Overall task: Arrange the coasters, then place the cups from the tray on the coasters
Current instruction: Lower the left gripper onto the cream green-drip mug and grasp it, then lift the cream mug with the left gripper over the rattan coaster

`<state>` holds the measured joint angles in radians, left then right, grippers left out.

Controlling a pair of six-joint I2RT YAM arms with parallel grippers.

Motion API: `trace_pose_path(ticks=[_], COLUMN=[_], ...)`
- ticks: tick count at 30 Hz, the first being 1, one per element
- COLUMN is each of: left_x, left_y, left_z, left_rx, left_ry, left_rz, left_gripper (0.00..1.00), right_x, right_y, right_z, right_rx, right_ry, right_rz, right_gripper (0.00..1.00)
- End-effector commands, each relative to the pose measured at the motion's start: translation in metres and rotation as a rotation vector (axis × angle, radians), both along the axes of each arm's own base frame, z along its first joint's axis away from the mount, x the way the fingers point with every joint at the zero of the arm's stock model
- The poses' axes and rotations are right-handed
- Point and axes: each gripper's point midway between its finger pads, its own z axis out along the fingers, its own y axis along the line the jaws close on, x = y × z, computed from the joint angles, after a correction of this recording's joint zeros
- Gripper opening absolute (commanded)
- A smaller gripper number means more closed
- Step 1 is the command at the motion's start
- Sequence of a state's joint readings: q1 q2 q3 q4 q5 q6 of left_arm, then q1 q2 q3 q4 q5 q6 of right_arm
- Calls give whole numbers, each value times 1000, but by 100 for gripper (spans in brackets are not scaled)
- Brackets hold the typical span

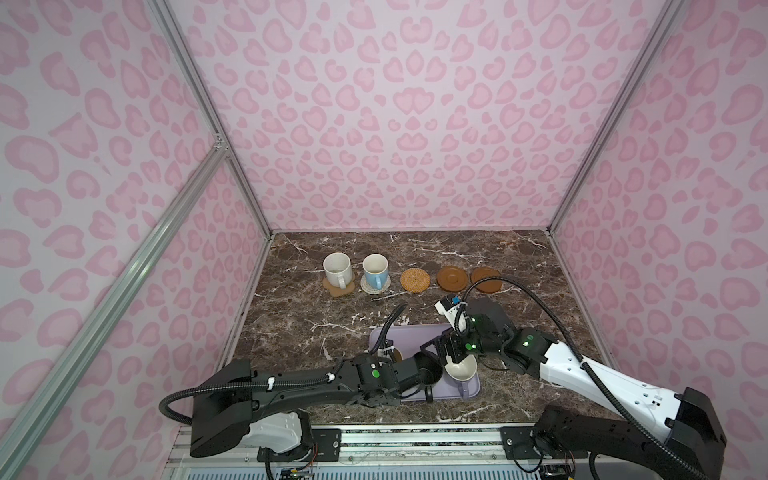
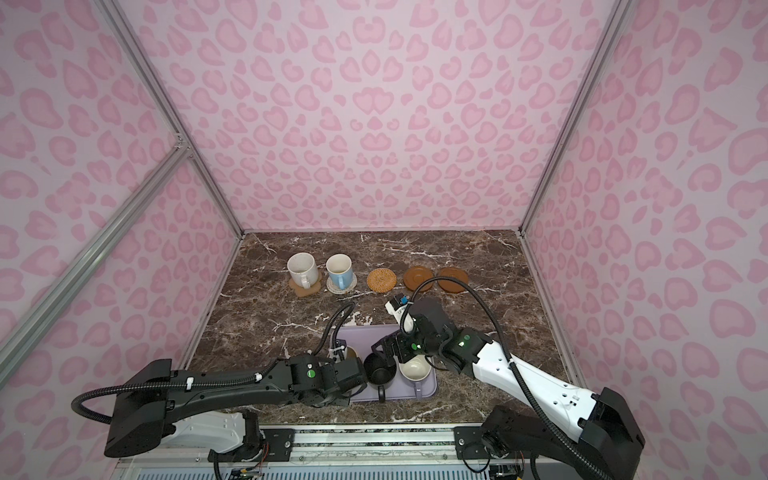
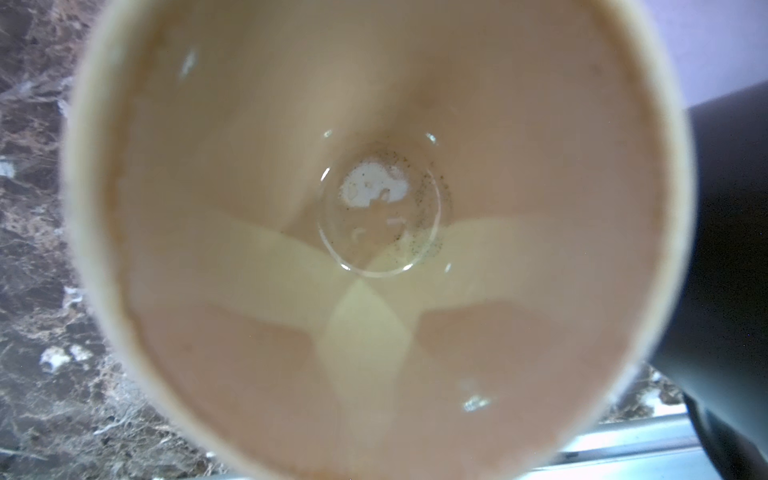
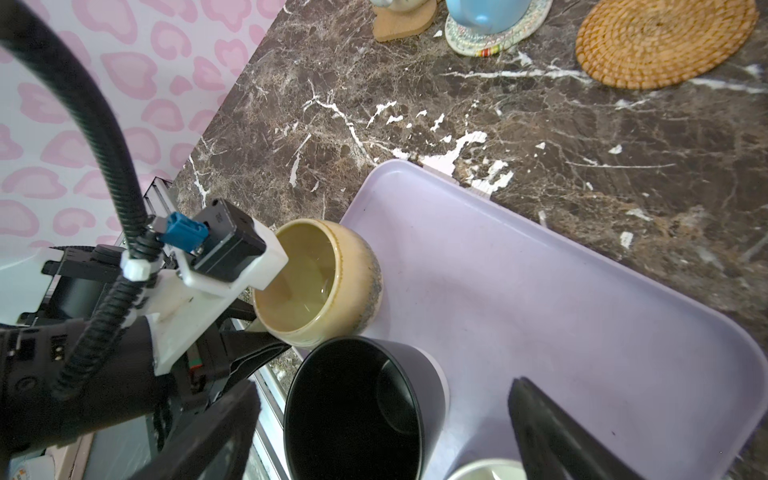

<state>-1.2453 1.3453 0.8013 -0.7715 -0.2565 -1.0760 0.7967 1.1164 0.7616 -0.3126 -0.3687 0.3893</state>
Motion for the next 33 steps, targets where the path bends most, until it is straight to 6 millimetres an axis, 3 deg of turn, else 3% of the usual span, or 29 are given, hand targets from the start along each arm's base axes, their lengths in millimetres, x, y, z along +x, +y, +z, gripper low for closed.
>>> trace_pose_path(ticks=[1, 20, 33], left_x=[8, 21, 36], left_y=[6, 8, 4], left_z=[11, 36, 53], left_rx=[12, 13, -14], left_ry=[-52, -128, -157], left_rz=[28, 44, 42], left_gripper=[3, 3, 3], right_x=[-1, 7, 22], right_y=[5, 14, 9], right_z=[1, 11, 19], right_rx=[24, 55, 56], right_ry=[-1, -36, -76], right_rz=[14, 28, -15], right_gripper=[95, 95, 94])
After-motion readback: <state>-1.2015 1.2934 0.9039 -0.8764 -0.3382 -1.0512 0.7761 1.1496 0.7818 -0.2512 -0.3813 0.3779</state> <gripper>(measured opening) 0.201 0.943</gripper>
